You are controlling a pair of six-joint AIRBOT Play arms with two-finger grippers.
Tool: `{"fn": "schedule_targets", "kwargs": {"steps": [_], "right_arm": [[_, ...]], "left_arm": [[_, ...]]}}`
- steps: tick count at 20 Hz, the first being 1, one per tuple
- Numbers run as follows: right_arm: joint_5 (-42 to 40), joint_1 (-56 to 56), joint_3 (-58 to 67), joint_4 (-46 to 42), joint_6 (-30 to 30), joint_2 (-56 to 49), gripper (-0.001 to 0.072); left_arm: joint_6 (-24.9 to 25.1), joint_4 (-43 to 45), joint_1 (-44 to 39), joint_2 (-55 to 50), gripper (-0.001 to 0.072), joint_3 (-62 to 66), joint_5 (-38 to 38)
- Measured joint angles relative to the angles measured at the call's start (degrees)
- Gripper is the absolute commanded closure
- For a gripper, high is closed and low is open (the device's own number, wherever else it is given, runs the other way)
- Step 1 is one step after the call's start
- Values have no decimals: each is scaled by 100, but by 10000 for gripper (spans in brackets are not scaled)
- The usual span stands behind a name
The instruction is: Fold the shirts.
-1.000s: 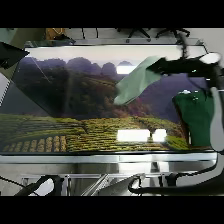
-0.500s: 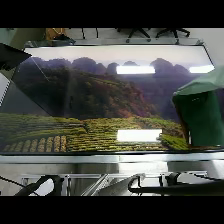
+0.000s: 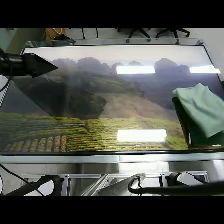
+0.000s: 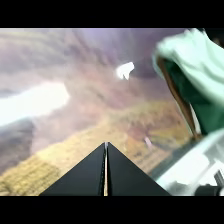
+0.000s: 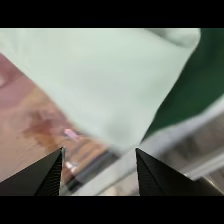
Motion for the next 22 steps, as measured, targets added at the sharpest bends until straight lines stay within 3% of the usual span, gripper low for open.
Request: {"fn": "schedule_targets", "kwargs": {"steps": [4, 5, 6, 7, 10, 14, 22], "right_arm": [[-240, -7, -243, -358, 85, 76, 214], [-402, 2, -269, -205, 87, 85, 343], [-612, 35, -286, 11, 98, 90, 584], [-815, 92, -297, 289, 87, 92, 673], [-1379, 551, -321, 1150, -179, 103, 691], [-1910, 1945, -505, 1628, -522, 166, 691], [-3263, 5530, -1447, 1147, -658, 247, 691]], "left_arm": [[4, 2, -184, -131, 697, 2, -44], [4, 0, -160, -129, 697, 4, -28], [7, 2, -101, -105, 696, 4, -9], [9, 2, -33, -70, 697, 4, 2], [22, 24, 225, 101, 697, -9, 24], [116, 42, 461, 619, 697, -588, 63], [520, 57, 315, 2013, 697, -3185, 557]]}}
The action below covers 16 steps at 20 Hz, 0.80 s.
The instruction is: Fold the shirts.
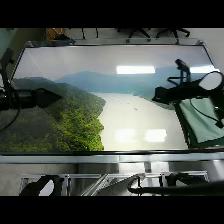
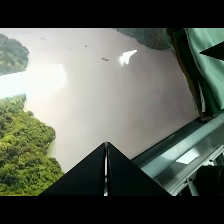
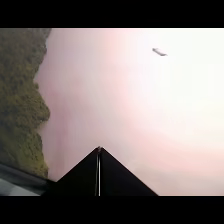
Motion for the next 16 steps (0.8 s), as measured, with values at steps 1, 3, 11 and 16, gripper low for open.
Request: {"fn": "schedule_targets", "kwargs": {"steps": [1, 3, 11, 16], "right_arm": [[-125, 214, -44, -59, -2, -2, 691], [-286, 459, -94, -129, -9, -9, 691], [-481, 697, -140, -192, -17, -13, 691], [-485, 710, -140, -192, -17, -13, 691]], "left_arm": [[22, 0, -15, 105, 696, -195, 42], [48, -2, -37, 293, 696, -518, 136], [87, -15, -52, 549, 696, -901, 413], [92, -13, -52, 564, 696, -922, 439]]}}
